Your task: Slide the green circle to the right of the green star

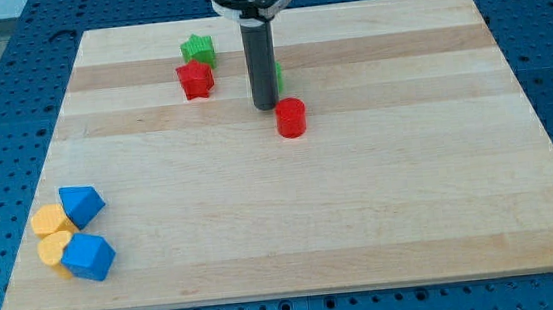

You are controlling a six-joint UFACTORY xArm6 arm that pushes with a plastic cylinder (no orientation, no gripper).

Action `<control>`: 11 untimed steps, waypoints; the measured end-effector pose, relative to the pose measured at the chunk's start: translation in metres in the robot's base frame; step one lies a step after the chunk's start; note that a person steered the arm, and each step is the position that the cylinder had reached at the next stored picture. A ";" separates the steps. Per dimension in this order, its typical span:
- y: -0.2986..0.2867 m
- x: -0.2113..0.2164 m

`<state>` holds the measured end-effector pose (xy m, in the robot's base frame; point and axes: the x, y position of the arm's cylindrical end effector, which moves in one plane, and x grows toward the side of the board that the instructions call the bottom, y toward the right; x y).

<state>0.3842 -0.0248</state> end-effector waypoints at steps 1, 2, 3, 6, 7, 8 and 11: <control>0.008 -0.011; 0.000 -0.061; -0.042 -0.084; 0.040 -0.103; 0.035 -0.130; -0.012 -0.125; -0.034 -0.144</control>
